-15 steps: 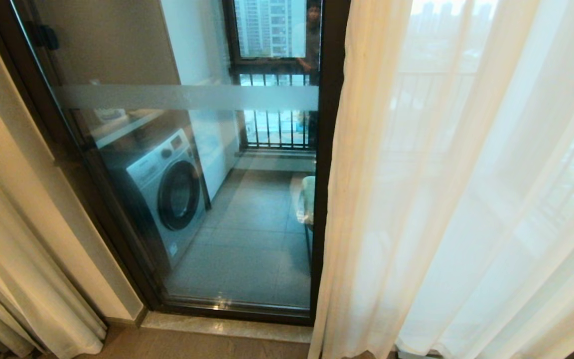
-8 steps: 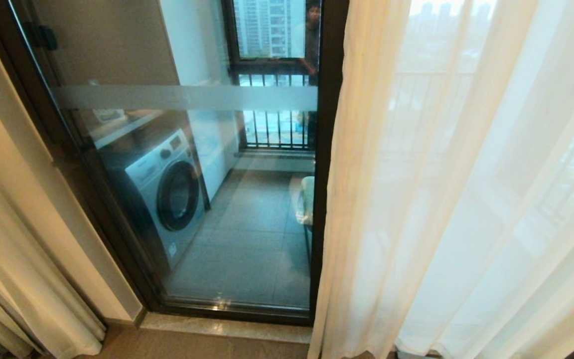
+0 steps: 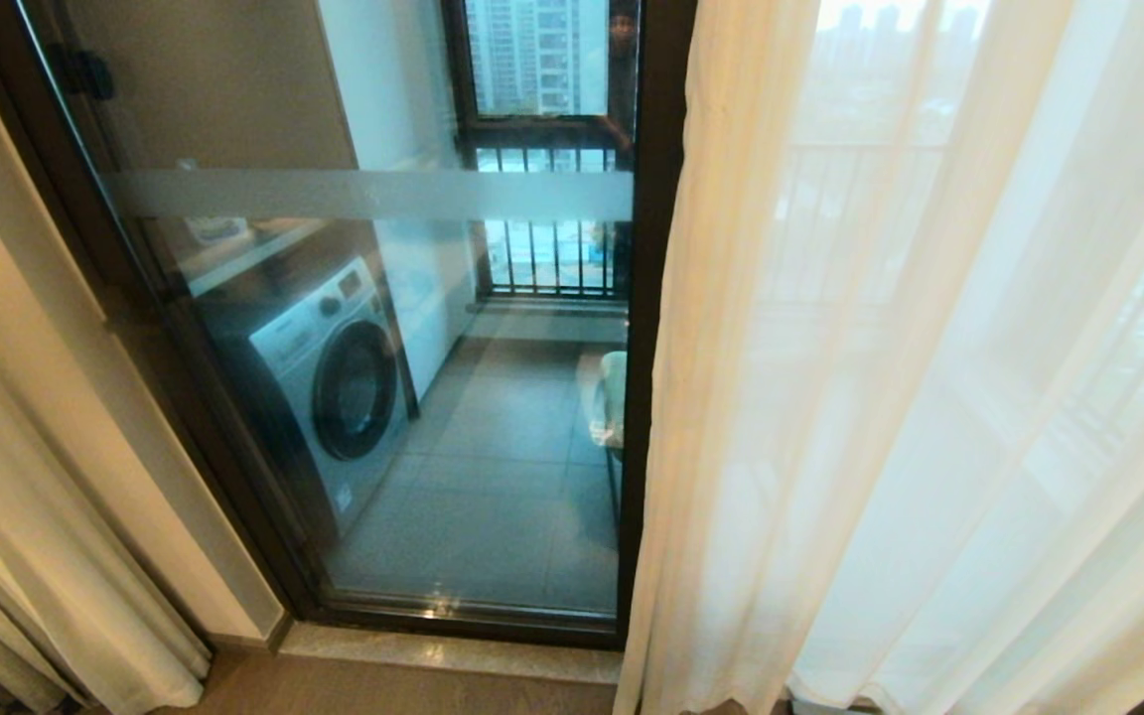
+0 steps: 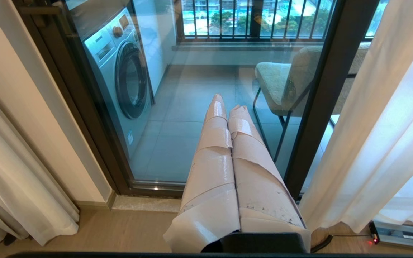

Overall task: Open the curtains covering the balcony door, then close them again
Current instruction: Pull the inner curtains open on both sides

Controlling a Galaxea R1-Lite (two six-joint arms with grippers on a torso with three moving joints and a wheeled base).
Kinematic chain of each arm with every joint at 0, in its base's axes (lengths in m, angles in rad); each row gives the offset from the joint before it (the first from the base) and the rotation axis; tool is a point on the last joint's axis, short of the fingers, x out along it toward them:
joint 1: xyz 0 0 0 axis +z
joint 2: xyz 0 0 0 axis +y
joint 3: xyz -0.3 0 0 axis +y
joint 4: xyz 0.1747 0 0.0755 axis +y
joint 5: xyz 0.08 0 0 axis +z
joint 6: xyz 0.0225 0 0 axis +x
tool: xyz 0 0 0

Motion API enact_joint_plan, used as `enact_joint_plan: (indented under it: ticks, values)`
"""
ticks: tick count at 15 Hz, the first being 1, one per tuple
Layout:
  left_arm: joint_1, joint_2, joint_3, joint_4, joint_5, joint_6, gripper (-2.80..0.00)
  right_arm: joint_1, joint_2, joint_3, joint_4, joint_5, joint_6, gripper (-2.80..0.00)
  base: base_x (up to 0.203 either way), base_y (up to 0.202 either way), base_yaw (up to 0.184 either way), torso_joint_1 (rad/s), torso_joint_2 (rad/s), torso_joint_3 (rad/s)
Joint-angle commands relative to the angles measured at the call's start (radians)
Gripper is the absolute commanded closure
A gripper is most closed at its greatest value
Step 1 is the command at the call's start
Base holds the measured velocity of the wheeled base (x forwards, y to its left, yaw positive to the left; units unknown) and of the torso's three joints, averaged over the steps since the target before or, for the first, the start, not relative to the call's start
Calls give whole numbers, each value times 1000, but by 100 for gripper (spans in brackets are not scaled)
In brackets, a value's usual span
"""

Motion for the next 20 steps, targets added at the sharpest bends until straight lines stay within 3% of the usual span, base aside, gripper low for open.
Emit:
enact_joint_plan:
  ticks: [1, 5, 10, 14, 20]
  values:
    - [0, 0, 0, 0, 0, 1, 0, 2, 1, -5, 7, 2, -17, 0, 0, 0, 0, 0, 0, 0]
    - [0, 0, 0, 0, 0, 1, 0, 3, 48, -120, 71, 53, -29, 0, 0, 0, 0, 0, 0, 0]
    - [0, 0, 0, 0, 0, 0, 0, 34, 334, -314, 86, 86, -61, 0, 0, 0, 0, 0, 0, 0]
    - [0, 0, 0, 0, 0, 1, 0, 86, 658, -482, -27, 162, -87, 0, 0, 0, 0, 0, 0, 0]
    - [0, 0, 0, 0, 0, 0, 0, 165, 1165, -837, -300, 193, -69, 0, 0, 0, 0, 0, 0, 0]
